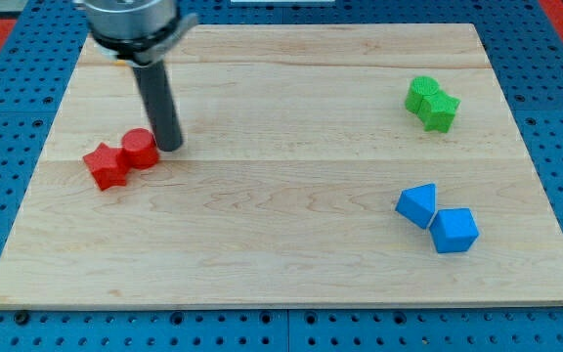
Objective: Separate yellow hexagon along with yellow heart
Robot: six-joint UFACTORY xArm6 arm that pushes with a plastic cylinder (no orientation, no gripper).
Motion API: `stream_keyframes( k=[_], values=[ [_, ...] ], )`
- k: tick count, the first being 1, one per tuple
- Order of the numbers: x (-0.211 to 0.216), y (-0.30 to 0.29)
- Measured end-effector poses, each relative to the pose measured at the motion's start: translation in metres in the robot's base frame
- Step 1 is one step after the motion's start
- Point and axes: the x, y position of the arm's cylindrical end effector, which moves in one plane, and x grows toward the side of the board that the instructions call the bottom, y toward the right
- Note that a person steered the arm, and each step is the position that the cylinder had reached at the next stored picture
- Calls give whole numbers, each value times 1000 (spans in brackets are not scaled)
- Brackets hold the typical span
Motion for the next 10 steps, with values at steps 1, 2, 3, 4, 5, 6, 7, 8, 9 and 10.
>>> stream_keyframes(
  k=[1, 2, 3, 4, 5, 6, 7, 8, 9, 10],
  values=[
    [-7, -17],
    [-56, -12],
    [-119, -98],
    [-176, -147],
    [-191, -87],
    [-199, -39],
    [-204, -46],
    [-185, -36],
    [-200, -11],
    [-198, -1]
  ],
)
